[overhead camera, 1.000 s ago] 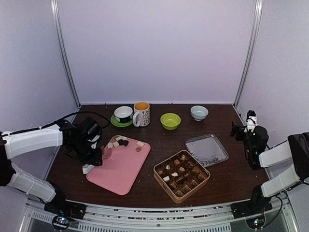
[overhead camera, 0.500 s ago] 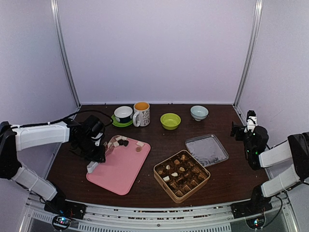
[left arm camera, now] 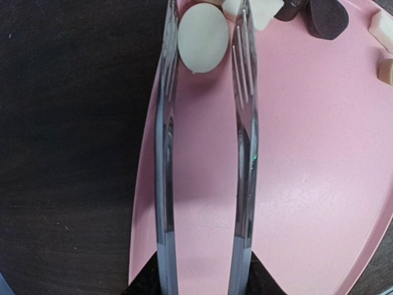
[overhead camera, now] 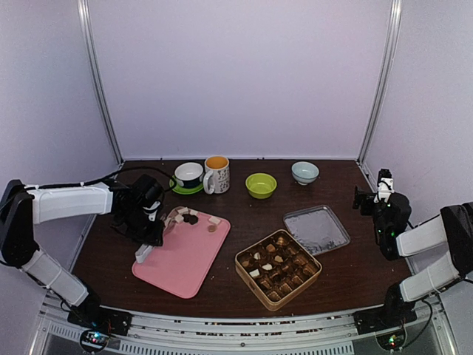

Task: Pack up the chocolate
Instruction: Pick up the fake chocolate from the plate.

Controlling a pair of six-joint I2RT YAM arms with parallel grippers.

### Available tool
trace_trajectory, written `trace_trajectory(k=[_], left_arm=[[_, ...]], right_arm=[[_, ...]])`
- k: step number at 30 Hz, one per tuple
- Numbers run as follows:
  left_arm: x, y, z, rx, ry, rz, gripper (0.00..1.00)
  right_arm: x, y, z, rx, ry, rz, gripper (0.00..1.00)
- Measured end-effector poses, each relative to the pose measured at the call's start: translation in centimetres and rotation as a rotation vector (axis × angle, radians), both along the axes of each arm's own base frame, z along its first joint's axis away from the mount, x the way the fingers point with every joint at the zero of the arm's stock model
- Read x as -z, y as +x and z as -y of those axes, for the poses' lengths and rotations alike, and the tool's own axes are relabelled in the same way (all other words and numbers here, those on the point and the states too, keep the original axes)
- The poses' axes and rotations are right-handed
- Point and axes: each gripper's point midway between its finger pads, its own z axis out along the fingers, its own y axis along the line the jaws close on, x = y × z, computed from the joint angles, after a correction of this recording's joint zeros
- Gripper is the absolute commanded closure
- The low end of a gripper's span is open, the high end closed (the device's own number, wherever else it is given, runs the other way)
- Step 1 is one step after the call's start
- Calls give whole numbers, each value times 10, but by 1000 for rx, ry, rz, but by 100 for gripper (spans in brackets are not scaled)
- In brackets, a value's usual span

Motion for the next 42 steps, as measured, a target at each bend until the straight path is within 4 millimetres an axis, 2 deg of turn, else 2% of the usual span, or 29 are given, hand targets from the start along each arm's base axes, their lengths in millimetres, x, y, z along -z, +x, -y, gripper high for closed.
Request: trace_trajectory(k=[11,17,27,42], left_arm=[[-3,4,-1,-3,6,18,69],[-24,2,0,-2,-36,65,70],[-45,-21,3,20,-149,75,71],[-81,-42,26,114,-353,109,71]], right_arm=[[0,0,0,0,0,0,0],[0,0,0,0,0,0,0],[0,0,0,0,0,0,0],[0,0,0,0,0,0,0]])
